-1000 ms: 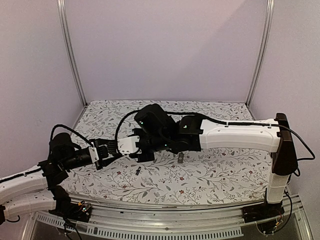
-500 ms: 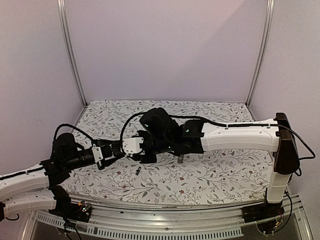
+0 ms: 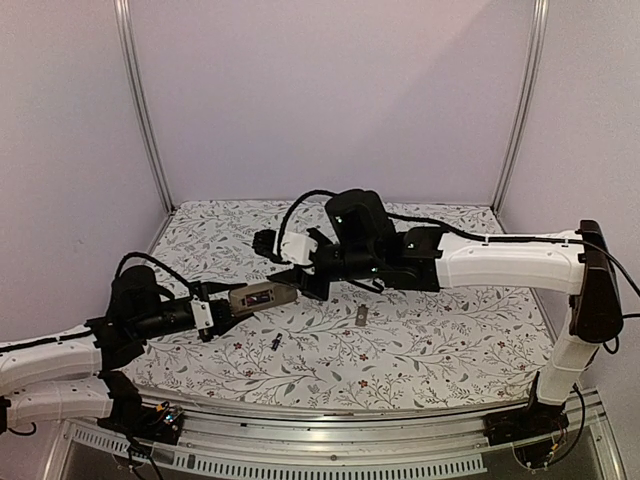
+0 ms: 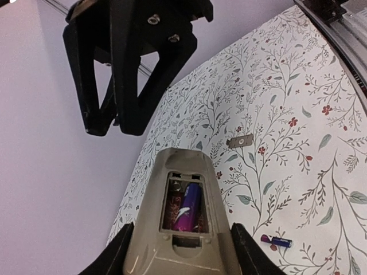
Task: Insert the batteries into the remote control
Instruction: Adjust the battery in the battery compartment.
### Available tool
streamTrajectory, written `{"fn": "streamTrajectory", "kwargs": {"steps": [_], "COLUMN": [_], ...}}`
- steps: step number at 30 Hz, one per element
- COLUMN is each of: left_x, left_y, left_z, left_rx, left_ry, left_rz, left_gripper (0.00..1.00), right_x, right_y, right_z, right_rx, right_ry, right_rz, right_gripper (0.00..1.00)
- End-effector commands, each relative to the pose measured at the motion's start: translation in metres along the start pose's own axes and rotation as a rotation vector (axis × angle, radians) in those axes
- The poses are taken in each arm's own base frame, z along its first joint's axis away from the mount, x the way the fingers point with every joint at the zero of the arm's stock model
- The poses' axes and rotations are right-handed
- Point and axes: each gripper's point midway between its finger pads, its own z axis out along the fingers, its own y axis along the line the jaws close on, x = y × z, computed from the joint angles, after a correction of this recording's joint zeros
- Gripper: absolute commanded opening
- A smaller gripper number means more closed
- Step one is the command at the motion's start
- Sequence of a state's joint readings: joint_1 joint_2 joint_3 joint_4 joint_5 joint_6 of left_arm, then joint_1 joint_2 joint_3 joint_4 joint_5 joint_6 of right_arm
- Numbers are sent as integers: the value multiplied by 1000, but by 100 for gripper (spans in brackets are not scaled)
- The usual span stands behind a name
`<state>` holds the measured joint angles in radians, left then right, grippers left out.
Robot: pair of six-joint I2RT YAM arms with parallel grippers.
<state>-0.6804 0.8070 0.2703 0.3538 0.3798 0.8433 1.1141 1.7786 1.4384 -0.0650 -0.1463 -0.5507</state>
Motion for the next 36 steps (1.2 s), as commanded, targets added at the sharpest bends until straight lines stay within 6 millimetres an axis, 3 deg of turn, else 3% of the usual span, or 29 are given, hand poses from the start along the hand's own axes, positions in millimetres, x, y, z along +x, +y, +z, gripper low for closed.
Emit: {"fn": "streamTrajectory", "kwargs": {"steps": [1, 4, 8, 18, 26, 36], "left_x": [-14, -16, -16, -22, -18, -13], "left_y": [16, 18, 18, 18, 22, 5], "left_z": [3, 4, 5, 3, 4, 6], "left_rx": [-38, -45, -41, -35, -82, -29], "left_ry": [-29, -38, -39, -62, -36, -36], "left_rz": [-9, -18, -20, -14, 102, 236], "left_gripper": [0, 0, 0, 0, 0, 0], "right_x": [1, -2, 15, 24, 38, 42], "right_y": [18, 30, 37, 28, 22, 18], "right_z": [2, 9, 25, 37, 41, 42], "right_rx": [-34, -45, -45, -2, 47, 45], "right_ry": [1, 2, 60, 110, 165, 170], "right_rz": [-32, -58, -63, -68, -60, -27], "right_gripper": [30, 30, 30, 26, 23, 18]}}
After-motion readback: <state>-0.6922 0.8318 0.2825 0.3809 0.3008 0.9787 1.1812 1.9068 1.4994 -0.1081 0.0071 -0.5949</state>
